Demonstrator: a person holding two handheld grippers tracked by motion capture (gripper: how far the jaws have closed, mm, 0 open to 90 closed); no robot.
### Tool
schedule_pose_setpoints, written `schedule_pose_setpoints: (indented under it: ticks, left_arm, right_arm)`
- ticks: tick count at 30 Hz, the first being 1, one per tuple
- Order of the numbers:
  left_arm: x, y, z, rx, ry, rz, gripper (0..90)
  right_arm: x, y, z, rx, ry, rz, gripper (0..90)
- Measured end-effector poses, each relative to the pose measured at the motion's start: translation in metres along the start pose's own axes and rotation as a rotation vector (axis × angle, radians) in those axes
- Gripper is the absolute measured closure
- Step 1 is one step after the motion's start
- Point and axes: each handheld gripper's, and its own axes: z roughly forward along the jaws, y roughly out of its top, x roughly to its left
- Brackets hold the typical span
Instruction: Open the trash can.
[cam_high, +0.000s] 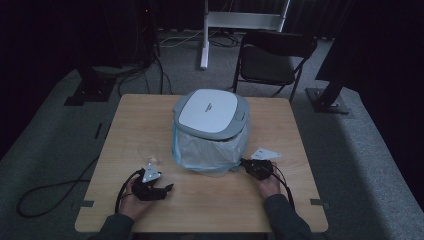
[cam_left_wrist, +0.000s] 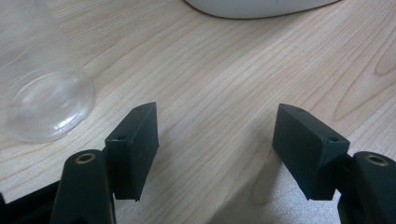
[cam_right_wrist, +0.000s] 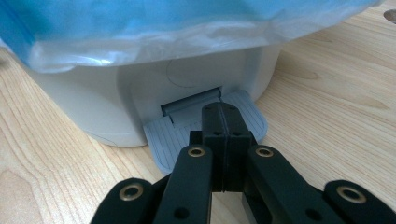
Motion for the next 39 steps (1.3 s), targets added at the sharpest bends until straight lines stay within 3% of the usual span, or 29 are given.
schedule_pose_setpoints:
  ticks: [17, 39]
  left_arm:
    - [-0.0001, 0.0, 0.0, 0.0, 0.0, -0.001, 32.0]
    - [-0.0005, 0.0001, -0.0002, 0.002, 0.003, -0.002, 32.1]
  right_arm:
    - [0.0035, 0.0011, 0.0031, 0.03, -0.025, -0.032, 90.0]
    - [0.0033, 0.0011, 0.0029, 0.029, -0.023, -0.028, 90.0]
